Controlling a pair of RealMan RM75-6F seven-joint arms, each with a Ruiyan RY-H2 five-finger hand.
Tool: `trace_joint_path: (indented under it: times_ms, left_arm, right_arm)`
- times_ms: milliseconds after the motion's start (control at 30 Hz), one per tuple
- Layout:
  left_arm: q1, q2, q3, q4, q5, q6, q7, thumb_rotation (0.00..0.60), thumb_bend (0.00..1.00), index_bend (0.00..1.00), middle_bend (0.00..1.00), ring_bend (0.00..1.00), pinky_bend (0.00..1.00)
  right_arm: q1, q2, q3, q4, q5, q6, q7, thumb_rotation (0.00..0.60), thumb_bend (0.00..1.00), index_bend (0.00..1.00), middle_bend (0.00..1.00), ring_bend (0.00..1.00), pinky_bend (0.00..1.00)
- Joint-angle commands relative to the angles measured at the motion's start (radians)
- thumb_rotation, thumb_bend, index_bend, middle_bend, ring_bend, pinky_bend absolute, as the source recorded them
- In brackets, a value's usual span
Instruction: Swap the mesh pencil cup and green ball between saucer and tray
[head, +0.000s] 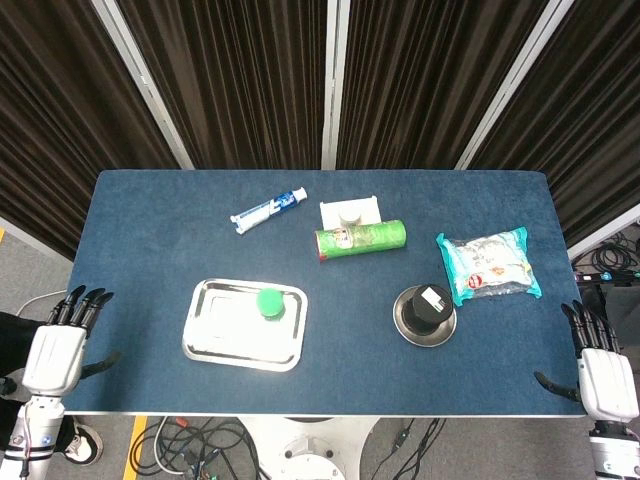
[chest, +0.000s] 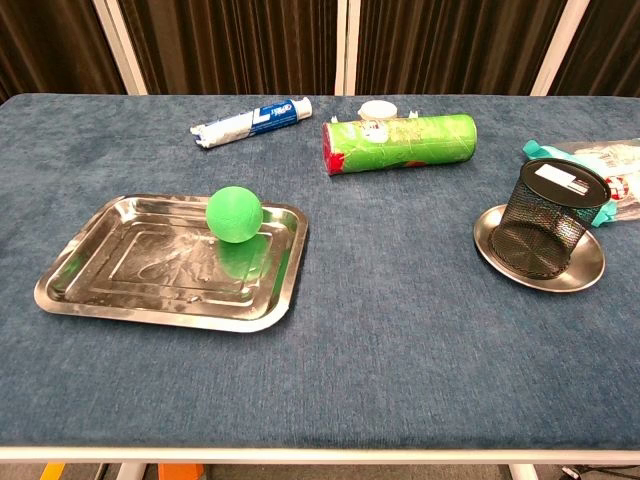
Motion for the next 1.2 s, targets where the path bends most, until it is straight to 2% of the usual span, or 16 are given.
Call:
trace_joint_path:
  times_ms: [33, 333, 633, 767, 967, 1200]
  left_arm:
    - [0.0, -0.002, 0.0, 0.002, -0.003, -0.001, -0.002, 0.6, 0.06, 0.16, 0.15, 0.07, 0.19]
    - [-0.001, -0.007, 0.001, -0.004, -0.003, 0.002, -0.012, 0.6, 0.06, 0.16, 0.15, 0.07, 0.19]
    - [-0.001, -0.012, 0.01, 0.002, 0.005, 0.0, -0.028, 0.6, 0.06, 0.16, 0.15, 0.07, 0.19]
    - [0.003, -0.017, 0.011, 0.013, 0.0, 0.004, -0.04, 0.6, 0.06, 0.16, 0.15, 0.07, 0.19]
    - [0.003, -0.02, 0.012, 0.029, -0.002, 0.002, -0.059, 0.6, 0.06, 0.16, 0.15, 0.07, 0.19]
    - [0.003, -0.026, 0.016, 0.054, -0.003, -0.002, -0.082, 0.6, 0.06, 0.16, 0.15, 0.07, 0.19]
  right_arm:
    - [0.001, 0.001, 0.0, -0.002, -0.002, 0.0, -0.002, 0.6, 0.0, 0.0, 0.0, 0.0, 0.0]
    - [0.041, 0.03, 0.013, -0.045, -0.003, -0.048, -0.046, 0.6, 0.0, 0.0, 0.0, 0.0, 0.0]
    - [0.191, 0.079, 0.069, -0.177, 0.07, -0.249, -0.219, 0.6, 0.0, 0.0, 0.0, 0.0, 0.0]
    - [0.269, 0.062, 0.102, -0.187, 0.135, -0.34, -0.28, 0.6, 0.0, 0.0, 0.0, 0.0, 0.01]
    - [0.37, 0.013, 0.124, -0.18, 0.243, -0.461, -0.363, 0.6, 0.0, 0.0, 0.0, 0.0, 0.04]
    - [0.461, -0.066, 0.133, -0.141, 0.332, -0.534, -0.426, 0.6, 0.0, 0.0, 0.0, 0.0, 0.08]
